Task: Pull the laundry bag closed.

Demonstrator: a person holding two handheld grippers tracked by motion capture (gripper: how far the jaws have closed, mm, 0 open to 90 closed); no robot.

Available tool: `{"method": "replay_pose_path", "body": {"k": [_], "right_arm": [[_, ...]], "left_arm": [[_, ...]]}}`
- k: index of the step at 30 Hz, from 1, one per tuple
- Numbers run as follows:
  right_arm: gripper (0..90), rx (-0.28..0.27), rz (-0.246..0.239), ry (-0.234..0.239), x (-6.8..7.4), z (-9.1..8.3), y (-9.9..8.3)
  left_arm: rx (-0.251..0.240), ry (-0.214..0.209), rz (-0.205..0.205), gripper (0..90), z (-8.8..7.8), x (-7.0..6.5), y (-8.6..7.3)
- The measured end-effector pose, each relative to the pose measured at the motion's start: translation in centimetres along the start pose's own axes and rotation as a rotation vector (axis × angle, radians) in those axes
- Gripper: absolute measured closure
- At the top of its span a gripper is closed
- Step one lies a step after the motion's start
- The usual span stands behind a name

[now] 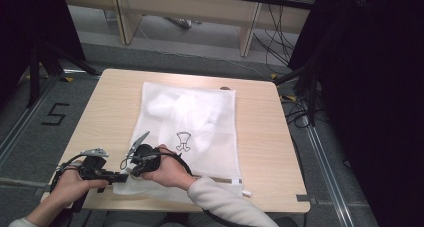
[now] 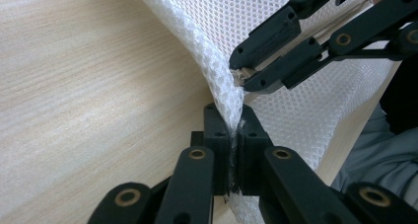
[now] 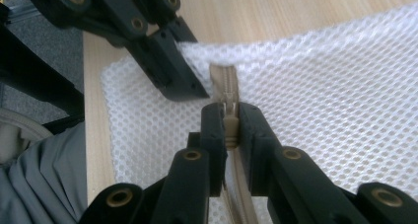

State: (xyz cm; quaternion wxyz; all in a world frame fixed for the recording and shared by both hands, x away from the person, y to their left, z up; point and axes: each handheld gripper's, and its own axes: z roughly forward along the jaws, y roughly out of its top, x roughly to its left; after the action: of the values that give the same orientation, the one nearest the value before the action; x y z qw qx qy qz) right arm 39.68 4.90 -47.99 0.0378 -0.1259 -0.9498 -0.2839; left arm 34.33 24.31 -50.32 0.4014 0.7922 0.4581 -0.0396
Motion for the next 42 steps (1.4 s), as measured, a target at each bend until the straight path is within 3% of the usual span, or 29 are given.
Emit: {"method": "replay_pose_path", "body": {"k": [3,9,22,25,32,35,36,38,39,42], "right_arm": [[82.4,0.013,0.024,-0.001,0.0,0.0,-0.2],[82.3,0.009,-0.001,-0.004,-0.1,-0.1,-0.5],[82.3,0.022,0.009,-0.003,-0.2,-0.4,-1.2],[82.3,0.020,0.010,-0.013,-0.2,-0.4,-1.2],[82.3,0.036,-0.001,-0.014,-0.2,-0.6,-1.5],[82.3,0.039,0.008,-0.008,-0.2,-0.6,-1.7],[82.3,0.068,0.059,-0.013,0.1,-0.9,-1.7],[82.3,0.075,0.062,-0.014,0.1,-1.0,-1.7],[82.3,0.038,0.002,-0.004,-0.2,-0.8,-1.7],[82.3,0.044,0.013,-0.020,-0.2,-0.9,-1.9]], "left_arm": [[0.004,-0.006,0.002,85.4,0.0,0.0,0.0],[-0.014,-0.009,-0.011,85.3,-0.2,0.0,0.0],[-0.027,-0.006,-0.008,85.2,-0.2,0.0,0.0],[-0.048,-0.007,-0.012,85.2,-0.1,0.0,0.0],[-0.032,-0.017,-0.007,85.2,-0.2,0.1,0.0],[-0.034,-0.013,-0.008,85.2,-0.2,0.0,0.0],[-0.035,-0.012,-0.007,85.2,-0.2,0.0,0.0],[-0.034,-0.014,-0.008,85.2,-0.2,0.1,0.0],[-0.034,-0.013,-0.006,85.2,-0.2,0.1,0.0],[-0.058,-0.003,-0.011,85.2,-0.1,0.0,-0.1]]}}
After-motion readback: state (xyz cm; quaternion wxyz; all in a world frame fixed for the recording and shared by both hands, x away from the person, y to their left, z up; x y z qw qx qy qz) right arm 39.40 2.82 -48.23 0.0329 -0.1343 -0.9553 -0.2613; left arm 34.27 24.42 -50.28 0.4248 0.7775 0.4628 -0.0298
